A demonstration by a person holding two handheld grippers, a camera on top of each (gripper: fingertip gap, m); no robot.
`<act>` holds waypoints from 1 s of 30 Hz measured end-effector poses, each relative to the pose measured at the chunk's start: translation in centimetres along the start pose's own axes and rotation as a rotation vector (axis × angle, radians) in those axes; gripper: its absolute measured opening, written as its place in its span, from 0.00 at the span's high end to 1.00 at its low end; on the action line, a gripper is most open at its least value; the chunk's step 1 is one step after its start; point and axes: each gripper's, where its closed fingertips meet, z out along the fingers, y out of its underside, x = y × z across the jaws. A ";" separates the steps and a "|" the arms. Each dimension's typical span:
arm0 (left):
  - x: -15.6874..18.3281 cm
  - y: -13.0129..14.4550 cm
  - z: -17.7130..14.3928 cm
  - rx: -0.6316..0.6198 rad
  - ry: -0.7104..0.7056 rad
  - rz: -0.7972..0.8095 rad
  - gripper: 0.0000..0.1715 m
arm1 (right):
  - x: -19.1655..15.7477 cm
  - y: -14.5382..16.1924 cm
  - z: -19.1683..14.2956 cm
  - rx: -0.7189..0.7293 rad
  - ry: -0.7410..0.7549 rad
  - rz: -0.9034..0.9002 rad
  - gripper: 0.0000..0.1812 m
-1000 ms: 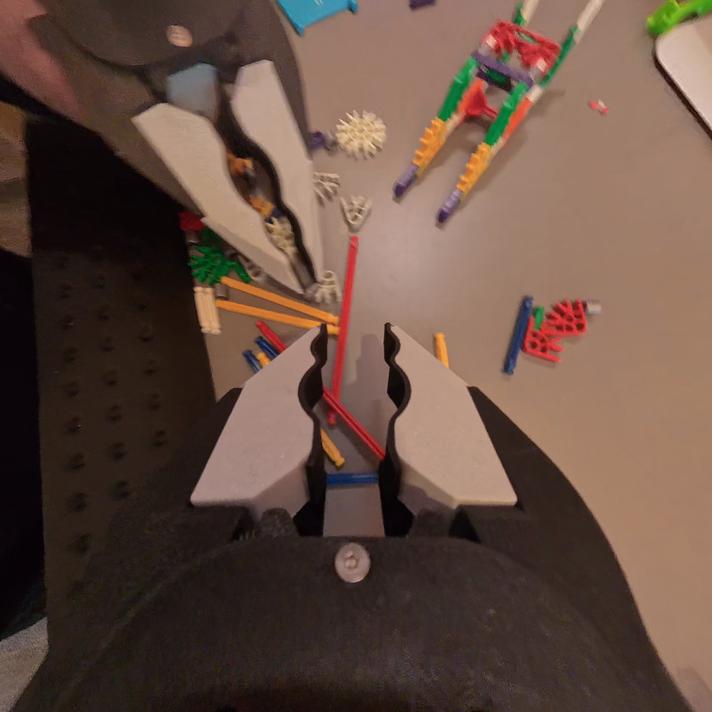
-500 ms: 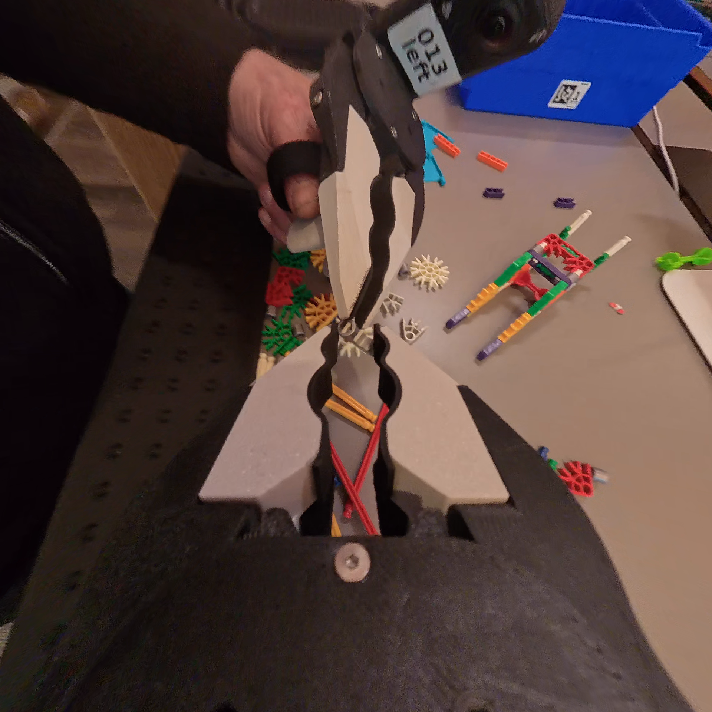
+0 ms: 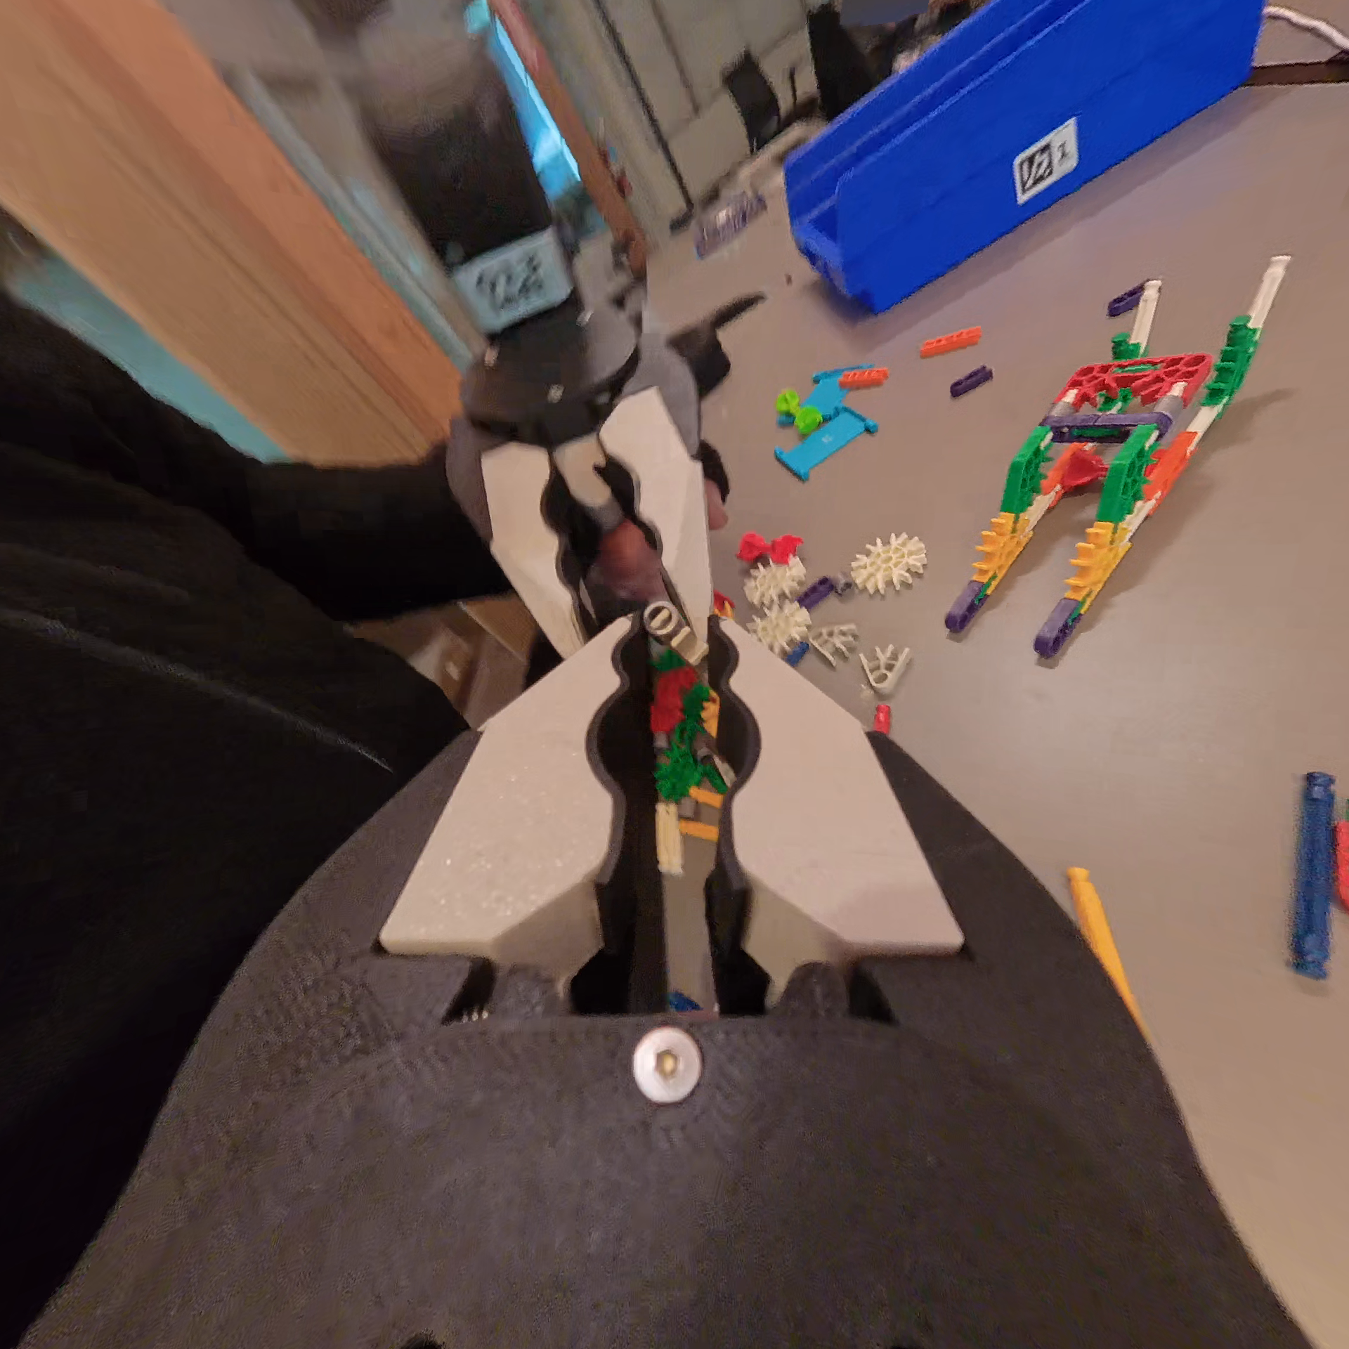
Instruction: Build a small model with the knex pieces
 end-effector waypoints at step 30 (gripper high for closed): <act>0.1 0.7 0.7 -0.201 -0.075 0.123 0.99 | -1.5 0.6 -0.2 -0.050 0.022 -0.180 0.96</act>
